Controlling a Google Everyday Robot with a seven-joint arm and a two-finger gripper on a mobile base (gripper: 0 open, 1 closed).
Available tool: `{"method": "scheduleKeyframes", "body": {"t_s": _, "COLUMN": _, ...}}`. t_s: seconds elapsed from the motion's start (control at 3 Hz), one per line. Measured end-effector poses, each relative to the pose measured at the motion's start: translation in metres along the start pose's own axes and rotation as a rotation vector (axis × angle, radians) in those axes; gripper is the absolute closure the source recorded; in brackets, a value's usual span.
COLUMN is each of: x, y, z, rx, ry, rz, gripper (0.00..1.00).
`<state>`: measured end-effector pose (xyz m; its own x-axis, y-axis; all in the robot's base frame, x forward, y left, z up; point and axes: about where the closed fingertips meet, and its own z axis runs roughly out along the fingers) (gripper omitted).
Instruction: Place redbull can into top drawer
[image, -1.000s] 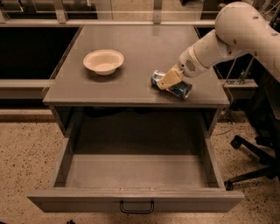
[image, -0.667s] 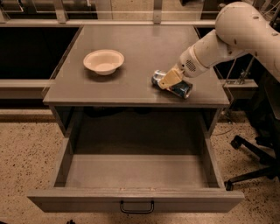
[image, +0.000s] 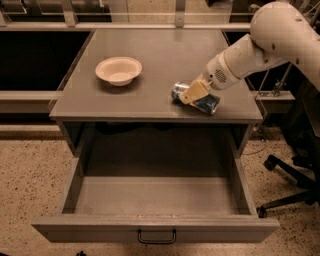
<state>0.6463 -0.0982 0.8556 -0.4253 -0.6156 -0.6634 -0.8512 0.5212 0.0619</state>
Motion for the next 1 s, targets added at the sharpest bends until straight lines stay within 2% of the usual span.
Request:
{"method": "scheduleKeyframes", "body": {"t_s": 0.33, "x": -0.014, "y": 0.044, "z": -0.029, "rx": -0.055, "ry": -0.13, "rz": 0.035, "gripper": 1.0}}
{"method": "scheduleKeyframes", "body": {"t_s": 0.67, "x": -0.021, "y": 0.096, "z": -0.058, "rx": -0.05, "ry": -0.301, "rz": 0.125, "gripper": 1.0}}
{"method": "scheduleKeyframes", "body": {"t_s": 1.0, "x": 0.01, "y": 0.12, "z": -0.084, "rx": 0.023, "ry": -0.4, "rz": 0.307, "gripper": 1.0}}
